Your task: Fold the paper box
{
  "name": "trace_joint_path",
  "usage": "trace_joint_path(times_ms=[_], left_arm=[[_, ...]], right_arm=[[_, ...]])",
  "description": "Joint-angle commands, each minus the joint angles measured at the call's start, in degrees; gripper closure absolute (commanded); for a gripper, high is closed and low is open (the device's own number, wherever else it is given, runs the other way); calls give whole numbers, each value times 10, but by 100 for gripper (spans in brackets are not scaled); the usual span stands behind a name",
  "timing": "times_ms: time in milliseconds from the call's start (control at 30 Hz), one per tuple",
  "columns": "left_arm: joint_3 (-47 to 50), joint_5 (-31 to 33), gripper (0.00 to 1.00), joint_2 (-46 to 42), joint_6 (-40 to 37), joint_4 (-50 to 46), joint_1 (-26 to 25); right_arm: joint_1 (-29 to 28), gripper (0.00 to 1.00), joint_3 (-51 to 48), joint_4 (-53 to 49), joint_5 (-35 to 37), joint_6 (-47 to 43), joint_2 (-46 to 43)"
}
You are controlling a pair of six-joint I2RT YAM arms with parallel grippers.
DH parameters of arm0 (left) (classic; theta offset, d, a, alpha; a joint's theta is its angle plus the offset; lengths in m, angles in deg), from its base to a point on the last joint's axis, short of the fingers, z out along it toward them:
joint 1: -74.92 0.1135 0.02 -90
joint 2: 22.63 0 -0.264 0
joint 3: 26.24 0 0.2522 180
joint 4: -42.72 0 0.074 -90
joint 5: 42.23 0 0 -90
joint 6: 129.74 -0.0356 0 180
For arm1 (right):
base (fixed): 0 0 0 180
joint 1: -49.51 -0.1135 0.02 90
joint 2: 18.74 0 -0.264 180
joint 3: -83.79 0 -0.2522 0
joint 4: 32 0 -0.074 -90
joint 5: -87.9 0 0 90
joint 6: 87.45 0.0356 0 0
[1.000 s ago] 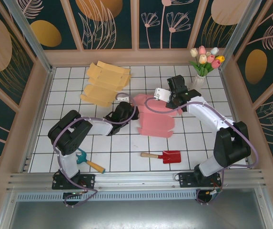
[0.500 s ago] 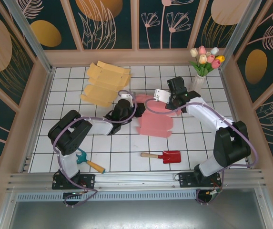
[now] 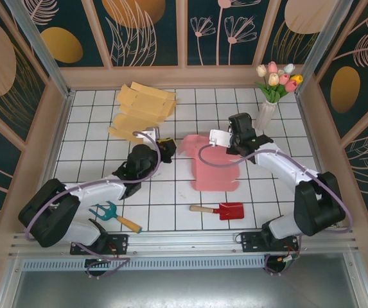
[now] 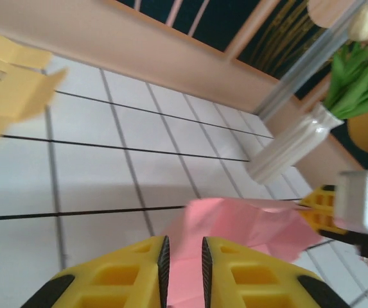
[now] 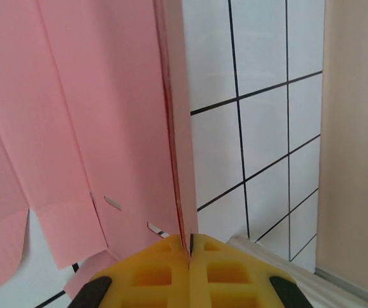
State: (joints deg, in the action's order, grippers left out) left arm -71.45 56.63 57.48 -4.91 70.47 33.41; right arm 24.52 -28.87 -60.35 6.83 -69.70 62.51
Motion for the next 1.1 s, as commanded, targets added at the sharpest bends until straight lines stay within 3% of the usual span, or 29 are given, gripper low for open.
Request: trace_joint_path(times_ms=[0, 200, 300, 500, 633, 1067], left_arm=[[22, 53, 76, 16, -63, -31, 6], [43, 48, 76, 76, -110, 54, 9], [50, 16, 76, 104, -130, 101, 10], [66, -76, 71, 149, -158, 191, 9], [65, -133, 68, 168, -174, 209, 9], [51, -192, 68, 218, -172, 238, 3]], right_arm=[[-17, 100, -34, 36, -14, -71, -29], [-32, 100, -101, 131, -14, -131, -62], [-32, 100, -130, 182, -9, -153, -71], [-32, 100, -128, 181, -15, -152, -62], [-33, 100, -126, 183, -14, -150, -55], [-39, 100, -139, 191, 4, -163, -39]])
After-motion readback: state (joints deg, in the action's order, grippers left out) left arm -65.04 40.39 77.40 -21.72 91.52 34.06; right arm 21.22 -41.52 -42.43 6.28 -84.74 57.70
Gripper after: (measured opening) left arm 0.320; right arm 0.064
